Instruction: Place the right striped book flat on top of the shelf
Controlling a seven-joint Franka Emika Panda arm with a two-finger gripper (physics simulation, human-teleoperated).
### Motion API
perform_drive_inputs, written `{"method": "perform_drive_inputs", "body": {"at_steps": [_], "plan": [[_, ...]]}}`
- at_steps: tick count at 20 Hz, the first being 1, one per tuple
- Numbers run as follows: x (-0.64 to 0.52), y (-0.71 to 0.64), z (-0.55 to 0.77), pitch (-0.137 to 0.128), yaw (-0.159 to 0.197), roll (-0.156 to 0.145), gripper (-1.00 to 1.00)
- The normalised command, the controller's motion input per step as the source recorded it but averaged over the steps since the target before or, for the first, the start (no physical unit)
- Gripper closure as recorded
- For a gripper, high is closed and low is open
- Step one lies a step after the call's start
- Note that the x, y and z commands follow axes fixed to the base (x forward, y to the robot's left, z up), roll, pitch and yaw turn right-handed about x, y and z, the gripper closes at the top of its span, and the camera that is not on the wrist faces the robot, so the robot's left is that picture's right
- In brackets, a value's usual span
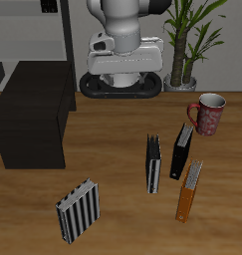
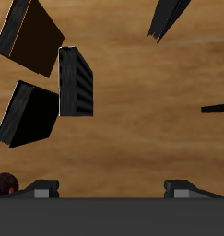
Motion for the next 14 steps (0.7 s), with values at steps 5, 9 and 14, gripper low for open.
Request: {"method": "perform_drive_inputs", "body": {"at_steps": [5, 9, 14], "plan": [[0.12, 0.03, 0.04, -0.014, 0.026, -0.009, -1.0], [0.28, -0.12, 0.07, -0.021, 0.048, -0.043, -1.0], [0.57, -0.35, 0.06, 0.008, 0.037, -0.085, -1.0]]}}
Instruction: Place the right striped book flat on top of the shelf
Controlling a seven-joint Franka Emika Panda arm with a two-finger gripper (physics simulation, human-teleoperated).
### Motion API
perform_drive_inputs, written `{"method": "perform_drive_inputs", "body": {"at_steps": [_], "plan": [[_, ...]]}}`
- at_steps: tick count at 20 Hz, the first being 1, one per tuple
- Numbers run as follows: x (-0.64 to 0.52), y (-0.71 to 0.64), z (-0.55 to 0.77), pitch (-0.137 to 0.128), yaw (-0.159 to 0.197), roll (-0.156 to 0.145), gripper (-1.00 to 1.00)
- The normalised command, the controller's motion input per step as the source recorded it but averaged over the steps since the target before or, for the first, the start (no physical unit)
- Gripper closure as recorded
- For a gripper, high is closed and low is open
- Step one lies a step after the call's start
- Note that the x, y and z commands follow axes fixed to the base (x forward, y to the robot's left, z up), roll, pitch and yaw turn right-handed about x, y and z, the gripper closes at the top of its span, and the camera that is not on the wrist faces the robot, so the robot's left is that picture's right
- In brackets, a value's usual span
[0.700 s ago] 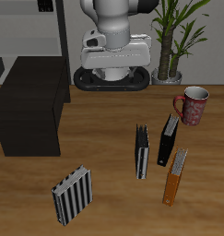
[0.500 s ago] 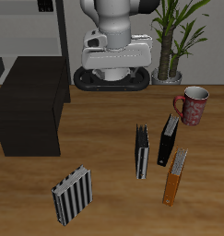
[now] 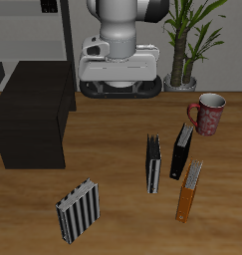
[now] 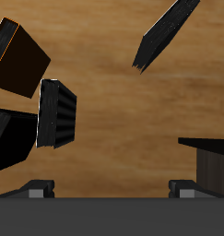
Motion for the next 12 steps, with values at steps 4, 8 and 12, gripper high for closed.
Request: {"method": "perform_drive_inputs", "body": {"at_steps": [4, 8, 12], "plan": [[0.36, -0.25, 0.09, -0.027, 0.035, -0.058, -1.0], [0.43, -0.22, 0.04, 0.053, -0.038, 0.009, -1.0], [0.46, -0.32, 0.07, -0.058, 0.012, -0.034, -1.0]]}}
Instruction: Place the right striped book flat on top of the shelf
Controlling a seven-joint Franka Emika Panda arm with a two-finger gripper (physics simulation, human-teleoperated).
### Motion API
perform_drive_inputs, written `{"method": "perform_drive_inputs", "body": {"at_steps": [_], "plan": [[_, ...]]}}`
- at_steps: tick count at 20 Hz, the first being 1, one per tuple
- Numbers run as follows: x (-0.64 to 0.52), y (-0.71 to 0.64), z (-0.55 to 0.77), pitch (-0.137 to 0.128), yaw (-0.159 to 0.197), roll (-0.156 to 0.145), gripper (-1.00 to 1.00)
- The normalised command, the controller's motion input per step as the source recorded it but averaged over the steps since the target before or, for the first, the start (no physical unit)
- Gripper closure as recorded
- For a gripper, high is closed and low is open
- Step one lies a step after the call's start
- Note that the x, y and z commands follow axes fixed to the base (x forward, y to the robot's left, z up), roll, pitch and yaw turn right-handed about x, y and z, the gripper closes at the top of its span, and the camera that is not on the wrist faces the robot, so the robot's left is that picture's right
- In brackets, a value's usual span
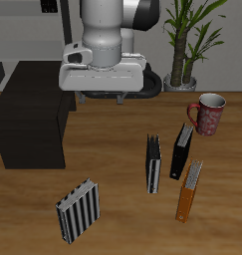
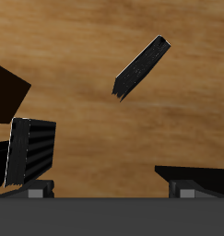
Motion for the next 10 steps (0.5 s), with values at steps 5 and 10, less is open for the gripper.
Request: {"method": "perform_drive_inputs", "body": {"at_steps": [5, 10], "plan": [[0.51, -0.33, -0.01, -0.019, -0.04, -0.021, -1.0], [0.35, -0.19, 0.02, -0.053, -0.03, -0.043, -1.0]]}}
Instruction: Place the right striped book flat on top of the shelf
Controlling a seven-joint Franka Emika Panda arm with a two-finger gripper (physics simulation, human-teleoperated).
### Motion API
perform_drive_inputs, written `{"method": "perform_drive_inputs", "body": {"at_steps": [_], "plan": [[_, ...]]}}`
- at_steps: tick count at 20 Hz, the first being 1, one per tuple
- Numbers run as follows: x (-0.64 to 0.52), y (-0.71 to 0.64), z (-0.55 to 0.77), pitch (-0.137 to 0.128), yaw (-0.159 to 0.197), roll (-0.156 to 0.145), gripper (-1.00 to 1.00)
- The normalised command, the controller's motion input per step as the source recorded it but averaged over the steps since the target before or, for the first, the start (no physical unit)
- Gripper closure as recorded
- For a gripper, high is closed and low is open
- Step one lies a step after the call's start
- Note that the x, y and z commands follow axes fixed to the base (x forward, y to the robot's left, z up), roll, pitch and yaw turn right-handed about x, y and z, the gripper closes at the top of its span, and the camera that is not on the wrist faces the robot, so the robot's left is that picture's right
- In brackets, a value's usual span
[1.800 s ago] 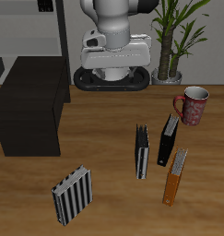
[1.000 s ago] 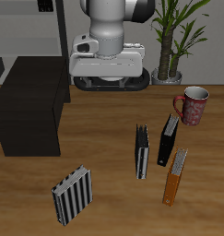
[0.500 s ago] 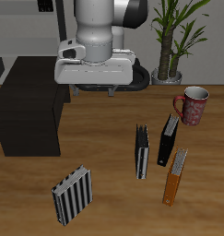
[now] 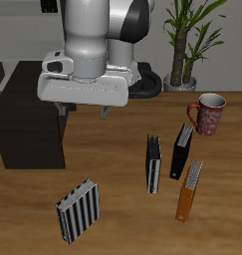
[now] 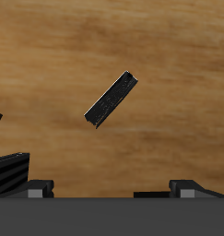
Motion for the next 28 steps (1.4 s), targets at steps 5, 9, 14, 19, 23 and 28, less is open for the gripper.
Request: {"method": "perform_drive_inputs", "body": {"at_steps": [5, 9, 14, 19, 23, 28], "plan": [[0.39, -0.16, -0.04, -0.033, -0.059, -0.035, -1.0], [0.36, -0.04, -0.09, -0.052, -0.057, -0.01, -1.0], [0.24, 0.05, -0.14, -0.052, -0.091, 0.016, -1.0], [0.13, 0.1, -0.22, 0.002, -0.026, 0.011, -1.0], [0.09, 0.06, -0.32, -0.03, -0.042, 0.026, -1.0], [0.05, 0.04, -0.22, -0.021, -0.042, 0.009, -1.0]]}}
